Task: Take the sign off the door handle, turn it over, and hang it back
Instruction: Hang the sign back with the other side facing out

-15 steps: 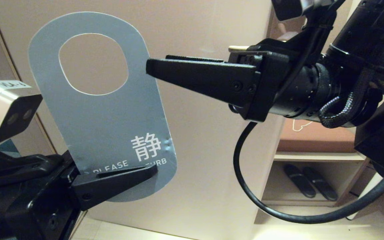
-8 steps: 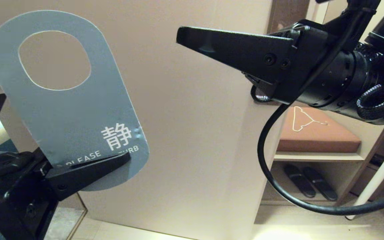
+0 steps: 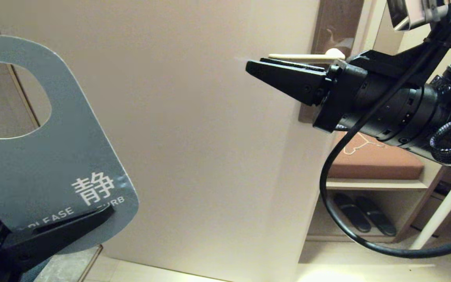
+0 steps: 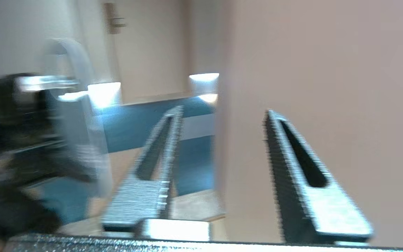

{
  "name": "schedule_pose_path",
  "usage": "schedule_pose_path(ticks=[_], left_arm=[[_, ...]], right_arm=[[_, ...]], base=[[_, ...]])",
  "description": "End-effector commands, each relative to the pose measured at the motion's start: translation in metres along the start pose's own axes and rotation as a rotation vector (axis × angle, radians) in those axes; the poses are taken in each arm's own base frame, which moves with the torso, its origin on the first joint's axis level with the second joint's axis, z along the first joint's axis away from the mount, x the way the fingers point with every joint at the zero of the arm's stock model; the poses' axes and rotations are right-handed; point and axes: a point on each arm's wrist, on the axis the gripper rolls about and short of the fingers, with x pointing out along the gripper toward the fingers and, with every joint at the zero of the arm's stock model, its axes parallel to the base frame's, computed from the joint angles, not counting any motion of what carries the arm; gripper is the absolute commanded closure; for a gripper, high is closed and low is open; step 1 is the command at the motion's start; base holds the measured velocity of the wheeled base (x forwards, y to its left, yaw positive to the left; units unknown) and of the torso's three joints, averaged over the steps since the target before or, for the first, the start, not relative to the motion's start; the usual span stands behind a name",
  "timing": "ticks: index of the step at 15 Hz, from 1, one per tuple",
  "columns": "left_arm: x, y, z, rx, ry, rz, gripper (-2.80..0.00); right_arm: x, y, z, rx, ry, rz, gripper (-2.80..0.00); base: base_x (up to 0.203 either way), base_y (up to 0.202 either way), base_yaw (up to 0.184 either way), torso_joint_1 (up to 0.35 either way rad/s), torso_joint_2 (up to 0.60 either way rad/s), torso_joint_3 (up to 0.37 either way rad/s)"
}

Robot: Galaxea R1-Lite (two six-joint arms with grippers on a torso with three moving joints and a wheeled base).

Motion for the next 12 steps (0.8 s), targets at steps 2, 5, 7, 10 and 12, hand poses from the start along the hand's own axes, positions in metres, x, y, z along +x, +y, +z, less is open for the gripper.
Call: schedule_pose_path(ticks=[2, 5, 7, 10, 12], left_arm=[[-0.016, -0.008, 0.0, 0.058, -0.045, 0.041, 0.0], [-0.022, -0.009, -0.002, 0.103, -0.05, 0.11, 0.0], [-0.028, -0.009, -0.008, 0.104, -0.052, 0.152, 0.0], [-0.041, -0.011, -0.023, 0.107, -0.056, 0.205, 0.0], [-0.049, -0.014, -0.031, 0.112, -0.065, 0.227, 0.0]], right_arm=[[-0.021, -0.013, 0.0, -0.083, -0.002, -0.179, 0.0], [-0.046, -0.029, -0.004, -0.146, 0.008, -0.439, 0.0], [-0.072, -0.035, -0.01, -0.165, 0.033, -0.576, 0.0], [-0.12, -0.046, -0.024, -0.182, 0.078, -0.808, 0.0], [-0.156, -0.049, -0.038, -0.196, 0.123, -0.952, 0.0]], base=[[0.0, 0.0, 0.0, 0.0, 0.0, 0.0], [0.0, 0.0, 0.0, 0.0, 0.0, 0.0], [0.0, 0.0, 0.0, 0.0, 0.0, 0.0], [0.0, 0.0, 0.0, 0.0, 0.0, 0.0], [0.0, 0.0, 0.0, 0.0, 0.0, 0.0]])
